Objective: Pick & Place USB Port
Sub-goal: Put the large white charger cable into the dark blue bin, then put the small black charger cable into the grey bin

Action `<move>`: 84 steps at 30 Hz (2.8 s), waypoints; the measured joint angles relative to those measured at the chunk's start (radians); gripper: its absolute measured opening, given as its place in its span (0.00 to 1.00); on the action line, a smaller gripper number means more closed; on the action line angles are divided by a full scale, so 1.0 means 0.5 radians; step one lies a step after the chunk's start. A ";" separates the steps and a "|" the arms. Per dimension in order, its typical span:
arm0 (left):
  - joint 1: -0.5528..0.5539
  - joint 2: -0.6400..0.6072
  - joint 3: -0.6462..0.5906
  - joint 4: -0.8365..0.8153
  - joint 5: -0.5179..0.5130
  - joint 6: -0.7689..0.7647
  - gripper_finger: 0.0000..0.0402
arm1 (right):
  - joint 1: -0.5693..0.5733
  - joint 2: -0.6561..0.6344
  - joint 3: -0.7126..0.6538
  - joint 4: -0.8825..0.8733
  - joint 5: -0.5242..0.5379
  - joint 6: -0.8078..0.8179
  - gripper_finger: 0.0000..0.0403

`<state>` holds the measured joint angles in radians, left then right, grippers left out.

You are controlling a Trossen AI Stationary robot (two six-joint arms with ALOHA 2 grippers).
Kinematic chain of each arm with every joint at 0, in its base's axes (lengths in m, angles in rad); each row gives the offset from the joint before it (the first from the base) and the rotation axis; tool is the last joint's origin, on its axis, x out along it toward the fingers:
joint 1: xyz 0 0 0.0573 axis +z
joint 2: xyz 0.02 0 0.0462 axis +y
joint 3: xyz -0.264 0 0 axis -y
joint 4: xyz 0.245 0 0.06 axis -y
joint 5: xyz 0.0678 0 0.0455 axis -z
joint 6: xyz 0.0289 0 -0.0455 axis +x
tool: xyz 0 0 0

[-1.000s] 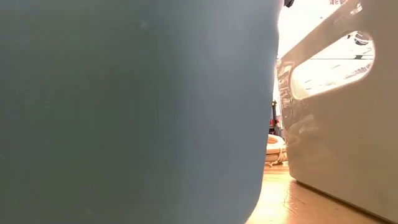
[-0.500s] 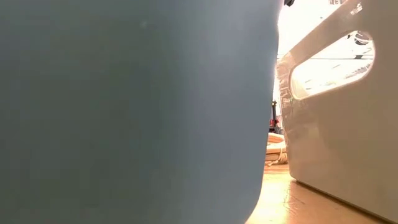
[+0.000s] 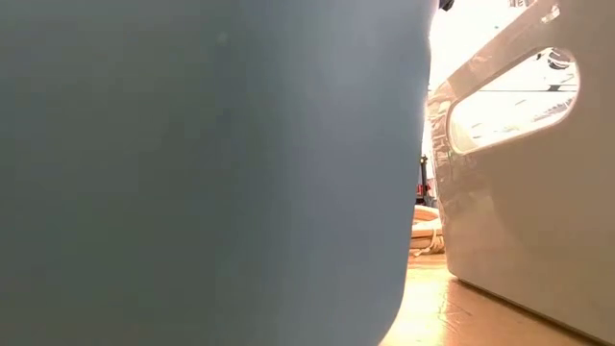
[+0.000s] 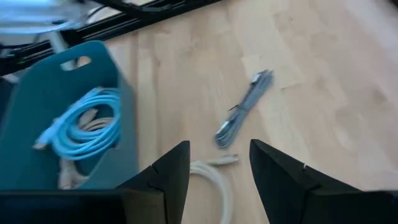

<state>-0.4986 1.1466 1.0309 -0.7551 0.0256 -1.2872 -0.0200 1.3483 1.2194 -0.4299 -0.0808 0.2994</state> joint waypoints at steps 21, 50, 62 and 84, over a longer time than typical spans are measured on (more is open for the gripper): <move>-0.227 0.639 -0.001 -0.020 0.124 -0.205 0.16 | 0.000 0.001 0.000 0.073 0.061 0.004 0.39; -0.058 -0.025 0.003 0.153 -1.083 -0.030 0.33 | 0.145 0.733 -0.055 -0.111 -0.032 -0.391 0.39; -0.060 0.050 0.002 0.154 -1.085 -0.032 0.33 | 0.162 0.910 -0.052 -0.085 -0.040 -0.484 0.39; 0.550 0.145 0.001 -0.076 -0.644 0.081 0.33 | 0.129 0.712 -0.052 0.014 0.059 -0.380 0.39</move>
<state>-0.2237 1.2193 1.0312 -0.7932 -0.2962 -1.2467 0.0444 1.7045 1.1934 -0.4228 -0.0515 0.1093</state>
